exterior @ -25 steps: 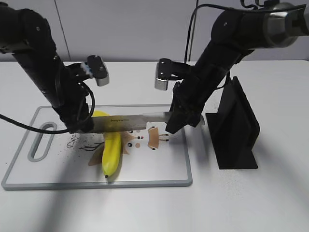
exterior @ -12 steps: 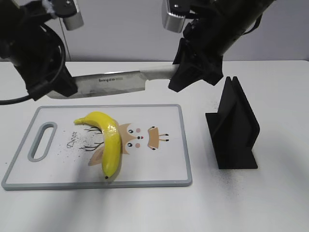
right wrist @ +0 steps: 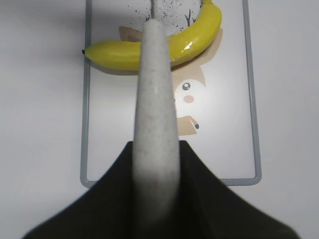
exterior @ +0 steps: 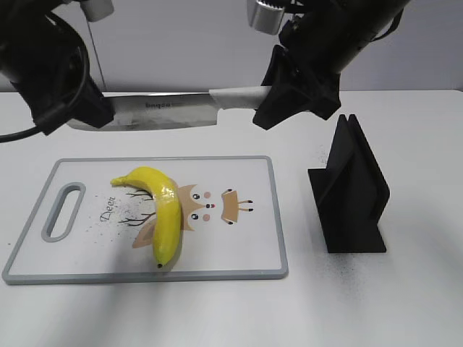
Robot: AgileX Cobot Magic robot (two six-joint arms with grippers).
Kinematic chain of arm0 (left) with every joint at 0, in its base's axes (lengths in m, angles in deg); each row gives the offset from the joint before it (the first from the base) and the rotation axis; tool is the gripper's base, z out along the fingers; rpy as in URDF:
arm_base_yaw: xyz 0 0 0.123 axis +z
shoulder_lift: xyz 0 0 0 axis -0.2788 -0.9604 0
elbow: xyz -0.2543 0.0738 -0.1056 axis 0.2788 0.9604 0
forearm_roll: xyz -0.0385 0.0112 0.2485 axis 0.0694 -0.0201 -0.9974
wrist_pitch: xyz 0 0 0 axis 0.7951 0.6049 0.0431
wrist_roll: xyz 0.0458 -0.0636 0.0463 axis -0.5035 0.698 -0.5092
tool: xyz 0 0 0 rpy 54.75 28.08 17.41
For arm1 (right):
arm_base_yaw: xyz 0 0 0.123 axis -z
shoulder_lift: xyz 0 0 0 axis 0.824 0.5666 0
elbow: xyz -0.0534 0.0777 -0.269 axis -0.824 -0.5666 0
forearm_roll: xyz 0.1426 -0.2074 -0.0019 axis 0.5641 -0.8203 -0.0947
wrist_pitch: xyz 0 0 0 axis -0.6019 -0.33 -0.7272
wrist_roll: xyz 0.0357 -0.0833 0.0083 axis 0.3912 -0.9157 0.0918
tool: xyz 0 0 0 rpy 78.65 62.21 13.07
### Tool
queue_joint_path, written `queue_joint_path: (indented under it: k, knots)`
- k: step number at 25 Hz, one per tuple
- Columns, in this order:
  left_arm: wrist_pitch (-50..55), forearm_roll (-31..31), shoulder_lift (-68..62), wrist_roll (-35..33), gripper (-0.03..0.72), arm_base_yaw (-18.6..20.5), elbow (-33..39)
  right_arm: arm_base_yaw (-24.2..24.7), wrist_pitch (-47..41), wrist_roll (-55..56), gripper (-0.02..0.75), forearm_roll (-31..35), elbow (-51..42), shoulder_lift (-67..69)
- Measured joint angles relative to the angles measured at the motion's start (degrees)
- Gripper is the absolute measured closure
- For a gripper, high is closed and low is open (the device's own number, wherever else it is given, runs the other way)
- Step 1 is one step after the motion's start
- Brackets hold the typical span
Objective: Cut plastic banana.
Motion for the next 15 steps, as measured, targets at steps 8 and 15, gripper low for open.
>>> queue_joint_path:
  k: [8, 15]
  knots:
    - [-3.47, -0.62, 0.95, 1.71, 0.028, 0.29, 0.0, 0.23, -2.58, 4.83, 0.575, -3.21, 0.0, -0.05]
    - [-4.95, -9.79, 4.56, 19.99, 0.018, 3.84, -2.01, 0.29, -3.47, 23.78, 0.576, -10.77, 1.74, -2.32]
